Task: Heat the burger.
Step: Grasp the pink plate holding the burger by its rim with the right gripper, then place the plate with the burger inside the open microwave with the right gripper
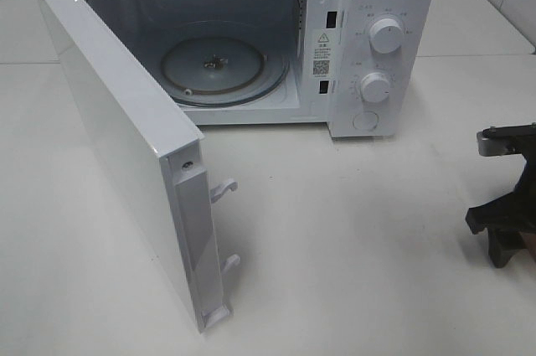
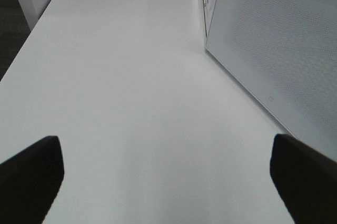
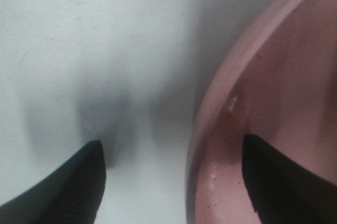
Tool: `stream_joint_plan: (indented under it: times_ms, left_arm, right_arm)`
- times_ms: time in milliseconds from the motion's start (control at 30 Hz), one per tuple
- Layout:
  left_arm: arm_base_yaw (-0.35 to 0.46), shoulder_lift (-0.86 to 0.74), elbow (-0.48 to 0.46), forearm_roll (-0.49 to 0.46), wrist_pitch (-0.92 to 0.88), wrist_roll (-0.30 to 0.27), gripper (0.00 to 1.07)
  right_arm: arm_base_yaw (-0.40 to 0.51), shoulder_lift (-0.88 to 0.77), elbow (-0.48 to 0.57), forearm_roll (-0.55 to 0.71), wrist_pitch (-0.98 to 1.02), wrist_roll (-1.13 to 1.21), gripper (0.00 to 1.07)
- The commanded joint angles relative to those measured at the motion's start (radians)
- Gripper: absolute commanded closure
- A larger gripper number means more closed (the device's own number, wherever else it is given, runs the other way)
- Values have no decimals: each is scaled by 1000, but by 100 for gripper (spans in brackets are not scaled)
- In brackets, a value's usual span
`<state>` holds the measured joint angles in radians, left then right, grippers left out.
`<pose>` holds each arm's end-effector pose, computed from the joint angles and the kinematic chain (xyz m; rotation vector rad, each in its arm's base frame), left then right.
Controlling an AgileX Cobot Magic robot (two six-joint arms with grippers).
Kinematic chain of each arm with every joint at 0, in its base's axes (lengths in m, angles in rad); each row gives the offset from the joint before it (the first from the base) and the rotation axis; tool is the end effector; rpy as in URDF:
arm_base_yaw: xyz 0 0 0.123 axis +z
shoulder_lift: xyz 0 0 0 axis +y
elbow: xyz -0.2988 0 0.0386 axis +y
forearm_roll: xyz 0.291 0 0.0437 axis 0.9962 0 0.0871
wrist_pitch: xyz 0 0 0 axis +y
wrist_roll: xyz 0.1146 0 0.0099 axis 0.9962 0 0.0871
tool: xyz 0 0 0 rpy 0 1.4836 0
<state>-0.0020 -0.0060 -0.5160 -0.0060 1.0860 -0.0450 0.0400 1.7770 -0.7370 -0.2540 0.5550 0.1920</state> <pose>0.0336 -0.0007 0.2899 -0.0436 2.0473 -0.0365 0.2930 -0.0035 0.0651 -0.0917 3.0552 -0.2024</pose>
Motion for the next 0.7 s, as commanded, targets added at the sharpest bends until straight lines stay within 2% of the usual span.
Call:
stream_joint_plan:
  times_ms: [33,100,133,167,200,300,367,500,533,700]
  left_arm:
    - [-7,-16,-1,-4,-17,0,6]
    - [-7,-16,-1,-4,-17,0,6]
    - [-7,-16,-1,-4,-17,0,6]
    - [-7,-16,-1,-4,-17,0,6]
    - [-7,-16,-1,-4,-17,0,6]
    - [-7,-16,-1,-4,-17,0,6]
    - [-7,-16,-1,-4,-17,0,6]
    - [-7,-16,-1,-4,-17,0,6]
    - [-7,-16,-1,-4,-17,0,6]
    - [-7,-16,-1,-4,-17,0,6]
  right_arm:
    - [-5,1,-4,-34,25,43,43]
    - [-5,1,-3,-60,41,68,60]
    - [-5,1,-3,-60,41,68,60]
    - [-5,1,-3,-60,44,70,65]
    - [-5,1,-3,-59,50,70,76]
    - [-5,1,-3,-59,54,70,80]
    - [-5,1,-3,-59,63,70,94]
    - [-5,1,-3,-59,64,70,100]
    - [-5,1,-3,-59,64,70,105]
    - [-5,1,-3,-59,62,70,107]
